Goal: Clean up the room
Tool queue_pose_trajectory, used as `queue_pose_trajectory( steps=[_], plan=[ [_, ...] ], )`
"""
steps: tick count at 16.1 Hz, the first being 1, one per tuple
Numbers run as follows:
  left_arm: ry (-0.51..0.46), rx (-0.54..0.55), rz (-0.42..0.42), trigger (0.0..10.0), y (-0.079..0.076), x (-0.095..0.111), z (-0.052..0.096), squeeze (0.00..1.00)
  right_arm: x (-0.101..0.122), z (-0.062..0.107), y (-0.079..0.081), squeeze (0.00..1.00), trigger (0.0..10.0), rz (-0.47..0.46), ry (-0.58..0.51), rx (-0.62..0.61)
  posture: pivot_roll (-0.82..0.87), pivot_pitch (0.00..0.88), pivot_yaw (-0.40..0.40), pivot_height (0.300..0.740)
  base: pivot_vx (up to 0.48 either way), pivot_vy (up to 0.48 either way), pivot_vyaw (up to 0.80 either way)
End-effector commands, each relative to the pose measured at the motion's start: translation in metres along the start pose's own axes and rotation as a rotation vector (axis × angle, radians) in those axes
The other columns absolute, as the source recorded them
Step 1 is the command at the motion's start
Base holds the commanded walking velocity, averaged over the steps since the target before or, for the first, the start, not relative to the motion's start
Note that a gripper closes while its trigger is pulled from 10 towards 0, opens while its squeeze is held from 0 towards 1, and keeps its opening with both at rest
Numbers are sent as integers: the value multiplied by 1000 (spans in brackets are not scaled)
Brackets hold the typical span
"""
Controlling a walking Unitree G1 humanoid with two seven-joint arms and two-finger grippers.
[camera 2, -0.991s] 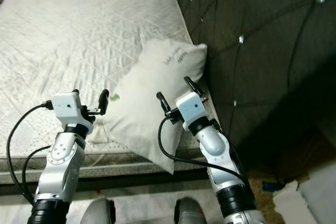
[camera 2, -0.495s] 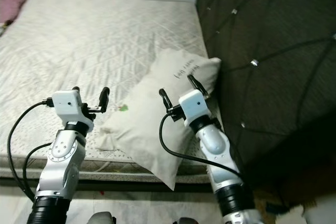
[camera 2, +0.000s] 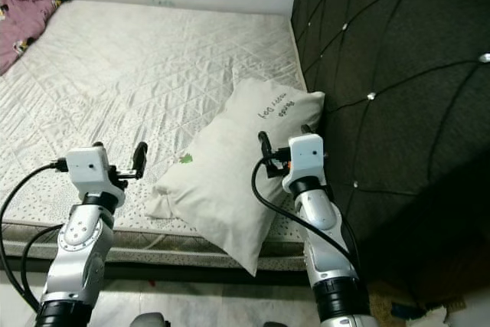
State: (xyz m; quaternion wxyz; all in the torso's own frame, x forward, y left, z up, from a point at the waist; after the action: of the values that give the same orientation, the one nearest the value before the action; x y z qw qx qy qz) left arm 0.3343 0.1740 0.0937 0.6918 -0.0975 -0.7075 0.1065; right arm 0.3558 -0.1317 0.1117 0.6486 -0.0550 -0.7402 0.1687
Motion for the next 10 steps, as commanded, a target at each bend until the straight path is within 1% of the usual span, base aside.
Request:
queue_pose_trajectory(
  steps=[1,3,5,7,8,10],
  plan=[
    [7,-4,-1,10000,0,-2,0,0,2,0,-5,0,10000,0,0,-14,-6,0,-22,740,0,0,0],
    [10,-13,8,10000,-2,-3,-1,0,2,-1,-6,0,10000,-1,6,-20,-6,0,-21,740,0,0,0],
    [26,-31,31,10000,-4,-6,-2,0,-1,-1,-11,0,10000,7,23,-57,-8,0,-19,740,0,0,0],
    [26,-35,31,10000,-4,-6,-3,0,-2,0,-16,0,10000,17,37,-87,-10,0,-16,740,0,0,0],
    [24,-38,26,10000,-4,-6,-3,0,-5,0,-22,0,10000,18,57,-117,-11,0,-14,740,0,0,0],
    [23,-40,24,10000,-5,-5,-4,0,-6,0,-23,0,10000,18,65,-120,-12,0,-14,740,0,0,0]
  ],
)
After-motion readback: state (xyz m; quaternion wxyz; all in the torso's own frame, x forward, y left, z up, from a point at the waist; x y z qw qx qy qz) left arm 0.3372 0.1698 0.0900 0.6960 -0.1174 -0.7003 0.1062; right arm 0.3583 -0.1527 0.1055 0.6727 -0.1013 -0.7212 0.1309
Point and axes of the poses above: a point about 5 cm out from each wrist's last joint towards the gripper, its own z axis pointing back from the gripper into the wrist, its own x axis along the axis of the wrist's last joint, y = z × x, the point moved 6 cm from there along -z, pointing out of the wrist towards the gripper, and after that the axes turned 14 degrees about z, right-handed, at the moved point
